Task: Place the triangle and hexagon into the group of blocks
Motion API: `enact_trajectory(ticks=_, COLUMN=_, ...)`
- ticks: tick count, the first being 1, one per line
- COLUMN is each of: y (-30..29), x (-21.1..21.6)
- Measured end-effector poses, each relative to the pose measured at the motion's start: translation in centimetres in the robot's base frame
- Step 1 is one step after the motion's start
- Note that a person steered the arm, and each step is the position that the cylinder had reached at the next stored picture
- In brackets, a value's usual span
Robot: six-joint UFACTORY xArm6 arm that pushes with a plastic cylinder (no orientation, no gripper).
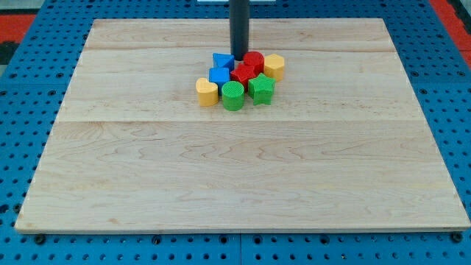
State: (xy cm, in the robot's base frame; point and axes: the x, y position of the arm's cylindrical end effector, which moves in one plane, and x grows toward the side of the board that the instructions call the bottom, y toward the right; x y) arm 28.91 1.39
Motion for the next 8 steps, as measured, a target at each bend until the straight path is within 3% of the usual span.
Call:
enact_trajectory(ticks=1, y=2.7, x=-2.8)
enact_trajectory(ticks=2, y=11.1, x=-1.2)
enact_trajectory(ticks=3, y=13.0, x=2.6)
enact_trajectory(ticks=5, y=5.1, x=2.7)
enact_trajectory(ticks=6, y=5.0, x=3.4)
enact_trajectory(ticks=8, y=5.8, x=0.2)
